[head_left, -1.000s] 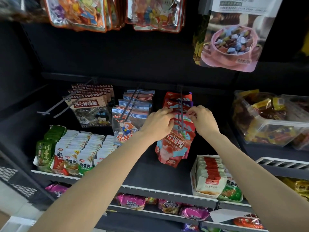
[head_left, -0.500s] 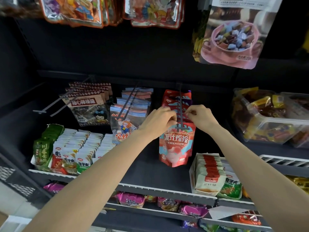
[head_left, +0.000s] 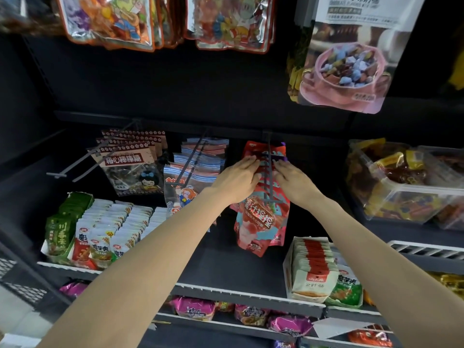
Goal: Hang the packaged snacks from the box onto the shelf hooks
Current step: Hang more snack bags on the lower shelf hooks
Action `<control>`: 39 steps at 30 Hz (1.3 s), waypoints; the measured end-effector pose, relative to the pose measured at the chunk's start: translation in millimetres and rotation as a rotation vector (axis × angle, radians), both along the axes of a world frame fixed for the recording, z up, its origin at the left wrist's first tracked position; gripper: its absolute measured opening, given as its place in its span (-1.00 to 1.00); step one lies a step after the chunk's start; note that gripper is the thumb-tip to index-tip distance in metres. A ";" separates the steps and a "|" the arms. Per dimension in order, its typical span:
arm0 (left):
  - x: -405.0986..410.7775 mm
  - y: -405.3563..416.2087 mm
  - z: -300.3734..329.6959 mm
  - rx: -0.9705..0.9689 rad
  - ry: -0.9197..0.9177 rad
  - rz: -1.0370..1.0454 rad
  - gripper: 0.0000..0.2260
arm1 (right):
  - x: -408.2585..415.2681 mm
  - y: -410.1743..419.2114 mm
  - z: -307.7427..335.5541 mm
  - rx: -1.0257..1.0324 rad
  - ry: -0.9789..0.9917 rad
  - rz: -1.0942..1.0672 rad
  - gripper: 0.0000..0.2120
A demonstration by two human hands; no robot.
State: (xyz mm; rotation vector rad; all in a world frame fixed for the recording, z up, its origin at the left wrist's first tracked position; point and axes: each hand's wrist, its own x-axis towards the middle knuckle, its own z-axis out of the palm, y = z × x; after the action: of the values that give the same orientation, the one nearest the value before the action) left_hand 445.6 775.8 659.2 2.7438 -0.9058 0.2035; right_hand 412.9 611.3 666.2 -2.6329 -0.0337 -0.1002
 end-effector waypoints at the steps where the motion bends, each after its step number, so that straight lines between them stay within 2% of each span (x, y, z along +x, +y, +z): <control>1: 0.5 -0.1 -1.0 0.020 -0.003 0.008 -0.55 | 0.4 0.2 -0.8 -0.002 0.024 0.005 -0.52; 8: -4.9 0.9 -6.9 -0.011 0.045 0.048 -0.55 | 0.3 -1.7 -5.2 -0.007 0.057 0.026 -0.51; 14: 5.8 -11.3 6.4 -0.051 -0.009 0.079 -0.57 | 12.3 -3.8 -0.1 0.004 -0.009 -0.001 -0.53; 22: 31.0 -27.7 8.3 -0.023 0.195 0.127 -0.55 | 33.3 -8.0 1.9 -0.049 0.083 -0.002 -0.48; 28: 32.3 -29.2 0.2 -0.087 0.159 0.172 -0.59 | 42.0 -16.7 -1.7 -0.070 0.053 -0.013 -0.52; 32: 44.7 -33.3 12.1 -0.110 0.023 0.232 -0.60 | 52.9 -23.6 1.0 -0.094 -0.045 0.021 -0.52; 35: 62.6 -38.5 18.5 -0.050 0.058 0.192 -0.56 | 70.7 -26.7 1.7 -0.106 -0.051 0.084 -0.51; 39: 78.6 -45.3 14.1 0.037 0.139 0.228 -0.54 | 94.5 -30.5 -4.3 -0.117 0.042 0.134 -0.48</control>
State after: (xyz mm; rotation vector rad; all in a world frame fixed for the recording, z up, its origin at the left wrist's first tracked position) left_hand 524.1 730.5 673.3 2.8505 -0.5658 0.0354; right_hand 507.4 580.9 661.9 -2.7396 -0.2068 0.0028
